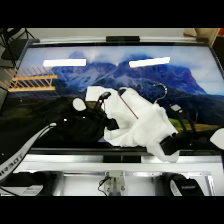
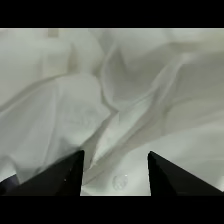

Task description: Fold the shirts.

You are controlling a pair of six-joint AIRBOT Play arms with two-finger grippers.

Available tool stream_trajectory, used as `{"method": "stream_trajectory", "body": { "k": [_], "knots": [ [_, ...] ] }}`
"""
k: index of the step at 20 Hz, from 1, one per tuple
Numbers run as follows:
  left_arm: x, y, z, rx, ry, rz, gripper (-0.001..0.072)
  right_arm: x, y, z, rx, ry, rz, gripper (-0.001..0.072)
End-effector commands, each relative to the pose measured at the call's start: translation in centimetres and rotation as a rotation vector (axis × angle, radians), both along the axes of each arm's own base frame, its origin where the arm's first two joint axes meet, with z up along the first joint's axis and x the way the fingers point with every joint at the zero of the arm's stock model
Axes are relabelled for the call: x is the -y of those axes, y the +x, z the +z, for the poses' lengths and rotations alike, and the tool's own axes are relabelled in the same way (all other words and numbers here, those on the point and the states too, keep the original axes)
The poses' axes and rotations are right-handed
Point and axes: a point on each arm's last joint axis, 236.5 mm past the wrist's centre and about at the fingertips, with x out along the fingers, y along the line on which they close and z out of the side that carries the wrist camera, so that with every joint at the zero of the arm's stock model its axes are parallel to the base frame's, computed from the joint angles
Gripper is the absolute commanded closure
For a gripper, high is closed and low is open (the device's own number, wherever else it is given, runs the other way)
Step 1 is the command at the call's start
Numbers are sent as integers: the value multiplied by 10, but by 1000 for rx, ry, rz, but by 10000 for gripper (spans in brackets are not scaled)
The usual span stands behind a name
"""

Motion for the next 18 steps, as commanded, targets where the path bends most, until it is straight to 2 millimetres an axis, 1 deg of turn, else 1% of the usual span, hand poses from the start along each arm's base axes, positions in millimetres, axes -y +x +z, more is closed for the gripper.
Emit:
{"method": "stream_trajectory", "body": {
  "k": [1, 4, 5, 6, 7, 8, 10, 11, 13, 14, 15, 16, 17, 18],
  "knots": [
    [6, 0, -11, 27, 11, -20, 236, 0, 0, 0, 1, 2, 1, 658],
    [5, 10, -11, 60, 8, -3, 241, 0, 0, 0, 1, 2, 0, 658],
    [4, 11, -11, 64, 8, 2, 305, 0, 0, 0, 2, 2, 0, 659],
    [4, 12, -11, 65, 7, 4, 332, 0, 0, 0, 2, 1, 0, 658],
    [5, 11, -10, 60, 4, 6, 386, 0, 0, 0, 2, 2, 0, 658],
    [7, 10, -8, 47, -9, 11, 476, 0, 0, 0, 1, 1, 0, 659],
    [13, 10, -2, 25, -43, 34, 524, 0, 0, 0, 1, 1, 0, 658],
    [15, 10, 0, 18, -52, 39, 655, 0, 0, 0, 1, 1, 0, 658],
    [11, 13, 2, 17, -53, 45, 652, 0, 0, 0, 2, 2, 1, 658],
    [3, 23, 6, 20, -58, 76, 653, -1, 0, 2, 5, 3, 4, 659],
    [-9, 39, 12, 21, -65, 130, 653, -2, 2, 8, 25, 8, 17, 659],
    [-28, 61, 22, 26, -76, 203, 653, -7, 7, 22, 67, 26, 38, 659],
    [-49, 85, 34, 38, -91, 280, 654, -14, 13, 40, 117, 54, 53, 659],
    [-74, 109, 48, 60, -106, 354, 653, -22, 15, 57, 149, 91, 65, 659]
  ]
}}
